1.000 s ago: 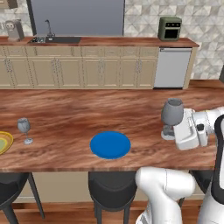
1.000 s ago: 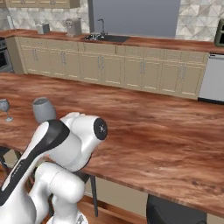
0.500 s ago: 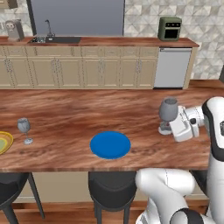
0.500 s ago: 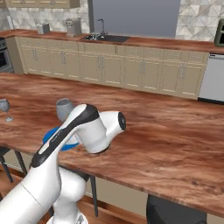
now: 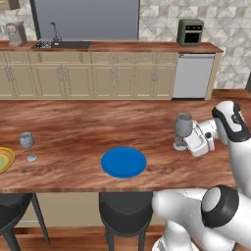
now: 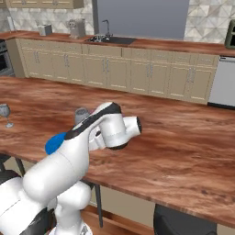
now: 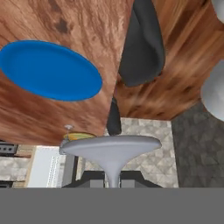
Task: Retrieve the wine glasses from the counter and place one next to each plate.
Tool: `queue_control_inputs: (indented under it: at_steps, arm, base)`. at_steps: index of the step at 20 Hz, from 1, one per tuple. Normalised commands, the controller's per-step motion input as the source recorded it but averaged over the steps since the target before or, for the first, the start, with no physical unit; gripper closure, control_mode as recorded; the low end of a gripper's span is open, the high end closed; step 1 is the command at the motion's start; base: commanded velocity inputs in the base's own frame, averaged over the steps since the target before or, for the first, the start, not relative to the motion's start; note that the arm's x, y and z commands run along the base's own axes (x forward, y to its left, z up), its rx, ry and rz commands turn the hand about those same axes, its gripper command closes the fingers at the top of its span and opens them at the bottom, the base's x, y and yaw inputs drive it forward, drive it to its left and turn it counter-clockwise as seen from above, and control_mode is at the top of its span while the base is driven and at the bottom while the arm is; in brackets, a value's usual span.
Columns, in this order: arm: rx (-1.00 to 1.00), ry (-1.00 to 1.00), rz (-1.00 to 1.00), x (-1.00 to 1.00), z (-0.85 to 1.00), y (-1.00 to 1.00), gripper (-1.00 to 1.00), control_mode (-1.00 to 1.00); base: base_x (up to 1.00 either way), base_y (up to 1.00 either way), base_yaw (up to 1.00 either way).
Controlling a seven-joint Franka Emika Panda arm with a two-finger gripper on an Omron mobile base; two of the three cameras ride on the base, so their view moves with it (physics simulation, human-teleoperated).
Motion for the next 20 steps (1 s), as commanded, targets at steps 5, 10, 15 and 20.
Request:
queue_control_inputs:
  at_steps: [5, 10, 15, 20]
  arm:
    - [0.00, 0.09, 0.01, 0.50, -0.38, 0.04, 1.00, -1.00]
    - [-0.01, 0.06, 0.00, 0.40, -0.43, 0.03, 1.00, -1.00]
    - [-0.01, 0.00, 0.00, 0.16, -0.34, 0.09, 1.00, -1.00]
    - [0.00, 0.00, 0.00, 0.16, -0.33, 0.21, 1.00, -1.00]
  base:
    - [0.00, 0.00, 0.00]
    - [0.00, 0.00, 0.00]
    - [0.00, 0.00, 0.00]
    - [0.00, 0.00, 0.00]
